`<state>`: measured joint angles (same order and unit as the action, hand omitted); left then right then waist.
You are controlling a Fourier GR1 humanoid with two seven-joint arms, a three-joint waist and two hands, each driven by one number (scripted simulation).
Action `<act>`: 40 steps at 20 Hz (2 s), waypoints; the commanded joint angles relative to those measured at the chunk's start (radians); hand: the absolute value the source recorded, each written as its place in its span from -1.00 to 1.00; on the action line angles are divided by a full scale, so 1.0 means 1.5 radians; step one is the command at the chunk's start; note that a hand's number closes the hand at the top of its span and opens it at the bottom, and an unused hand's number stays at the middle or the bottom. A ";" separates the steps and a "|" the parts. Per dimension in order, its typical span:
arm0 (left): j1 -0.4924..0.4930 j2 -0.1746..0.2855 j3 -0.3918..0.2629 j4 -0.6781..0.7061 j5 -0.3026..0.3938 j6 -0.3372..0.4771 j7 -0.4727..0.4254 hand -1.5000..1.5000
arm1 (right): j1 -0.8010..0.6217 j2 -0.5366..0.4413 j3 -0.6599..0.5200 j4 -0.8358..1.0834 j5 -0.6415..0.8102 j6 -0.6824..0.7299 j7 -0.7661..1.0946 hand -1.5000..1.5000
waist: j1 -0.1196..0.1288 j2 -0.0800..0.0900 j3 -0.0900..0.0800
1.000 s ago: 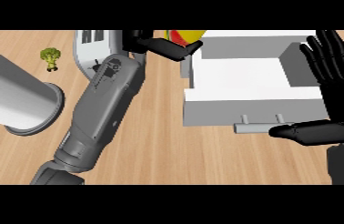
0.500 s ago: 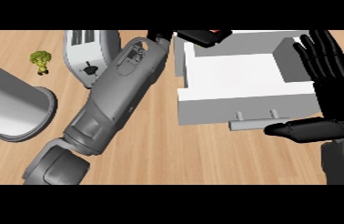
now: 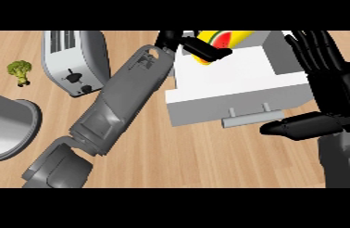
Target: Pick up the cup, place it into the drawer and close the drawer
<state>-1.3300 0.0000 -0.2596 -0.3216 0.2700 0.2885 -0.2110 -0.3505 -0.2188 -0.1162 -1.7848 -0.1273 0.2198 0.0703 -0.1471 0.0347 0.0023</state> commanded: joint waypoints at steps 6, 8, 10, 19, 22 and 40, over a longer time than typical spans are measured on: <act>0.031 0.000 -0.051 -0.005 0.065 -0.020 -0.021 -1.00 | -0.036 0.018 0.029 0.010 -0.015 0.018 -0.005 -1.00 | -0.040 0.011 -0.001; 0.043 0.000 -0.052 -0.017 0.088 0.000 -0.040 -1.00 | -0.022 0.018 0.045 0.021 -0.041 0.055 -0.008 -1.00 | -0.043 0.011 0.000; 0.054 0.000 -0.035 -0.029 0.118 -0.012 -0.068 -1.00 | -0.041 0.029 0.071 0.008 -0.080 0.086 0.012 -1.00 | -0.049 0.014 -0.001; 0.029 0.000 0.003 -0.066 0.217 0.000 -0.154 -1.00 | -0.002 -0.072 0.164 0.009 -0.120 0.280 0.062 1.00 | -0.016 -0.002 -0.001; 0.045 0.000 -0.001 -0.053 0.230 0.017 -0.189 -1.00 | 0.003 -0.084 0.224 0.002 -0.034 0.282 0.086 1.00 | 0.004 -0.003 -0.002; 0.145 0.034 0.032 -0.107 0.261 -0.065 -0.236 -1.00 | -0.028 -0.068 0.332 0.421 0.424 0.090 -0.145 -1.00 | 0.131 -0.016 0.000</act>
<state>-1.1538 0.0173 -0.2222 -0.4506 0.6577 0.2252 -0.5594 -0.3484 -0.3374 0.3440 -1.3568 0.4129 0.4063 -0.0539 0.0232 0.0106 0.0012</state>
